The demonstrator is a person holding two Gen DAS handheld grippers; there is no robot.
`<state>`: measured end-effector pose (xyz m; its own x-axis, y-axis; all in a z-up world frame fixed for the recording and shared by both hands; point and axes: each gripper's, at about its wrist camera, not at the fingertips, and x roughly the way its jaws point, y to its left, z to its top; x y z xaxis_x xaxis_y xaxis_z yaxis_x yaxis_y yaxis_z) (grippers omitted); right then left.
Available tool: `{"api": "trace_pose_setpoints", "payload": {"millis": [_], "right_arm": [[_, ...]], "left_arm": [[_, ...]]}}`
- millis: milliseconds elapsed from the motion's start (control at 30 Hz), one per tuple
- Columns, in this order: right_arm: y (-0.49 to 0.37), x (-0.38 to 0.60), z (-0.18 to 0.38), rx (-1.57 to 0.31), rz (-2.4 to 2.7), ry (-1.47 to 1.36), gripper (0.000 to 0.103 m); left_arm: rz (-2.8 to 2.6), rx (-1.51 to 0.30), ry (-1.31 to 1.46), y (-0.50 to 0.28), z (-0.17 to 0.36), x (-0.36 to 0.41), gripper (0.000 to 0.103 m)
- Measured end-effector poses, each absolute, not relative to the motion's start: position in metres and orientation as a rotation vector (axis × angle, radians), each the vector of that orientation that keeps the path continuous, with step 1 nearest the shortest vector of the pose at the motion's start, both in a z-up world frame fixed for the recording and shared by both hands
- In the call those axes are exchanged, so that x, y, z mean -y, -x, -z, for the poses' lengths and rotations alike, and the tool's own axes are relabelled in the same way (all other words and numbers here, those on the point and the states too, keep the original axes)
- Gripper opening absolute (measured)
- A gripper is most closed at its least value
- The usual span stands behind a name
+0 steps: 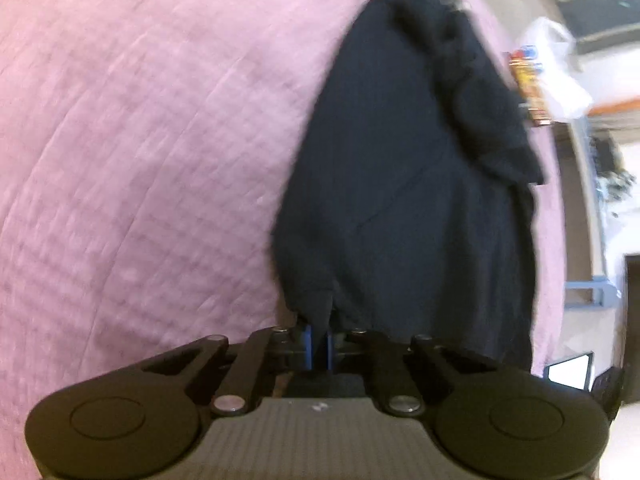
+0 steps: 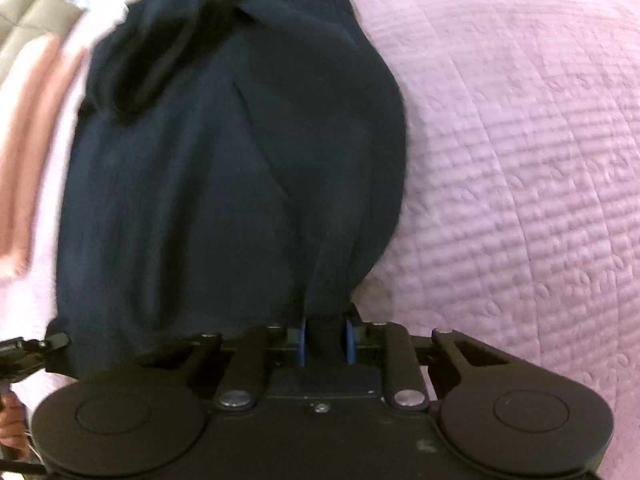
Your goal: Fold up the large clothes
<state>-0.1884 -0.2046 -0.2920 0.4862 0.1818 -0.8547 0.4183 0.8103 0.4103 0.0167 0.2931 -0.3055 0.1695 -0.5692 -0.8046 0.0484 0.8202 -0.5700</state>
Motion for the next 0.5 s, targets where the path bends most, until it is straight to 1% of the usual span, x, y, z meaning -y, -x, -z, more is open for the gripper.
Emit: {"api": "trace_pose_setpoints", "payload": {"millis": [100, 200, 367, 400, 433, 467, 500], "right_arm": [[0.176, 0.216, 0.254, -0.961, 0.12, -0.66, 0.021], [0.145, 0.231, 0.215, -0.843, 0.112, -0.609, 0.021], [0.066, 0.274, 0.191, -0.677, 0.161, -0.572, 0.021], [0.049, 0.282, 0.191, -0.646, 0.184, -0.58, 0.028], [0.033, 0.291, 0.193, -0.626, 0.215, -0.601, 0.031], [0.022, 0.296, 0.195, -0.617, 0.222, -0.632, 0.047], [0.012, 0.302, 0.196, -0.618, 0.225, -0.659, 0.06]], "left_arm": [[0.535, -1.238, 0.514, -0.036, 0.272, -0.287, 0.007], [0.595, -1.123, 0.512, -0.069, 0.24, -0.27, 0.006], [0.61, -0.924, 0.606, -0.152, 0.213, -0.242, 0.007], [0.598, -0.89, 0.613, -0.169, 0.212, -0.236, 0.01], [0.57, -0.863, 0.603, -0.188, 0.21, -0.226, 0.014], [0.533, -0.862, 0.598, -0.203, 0.208, -0.217, 0.016], [0.511, -0.874, 0.595, -0.215, 0.206, -0.207, 0.021]]}}
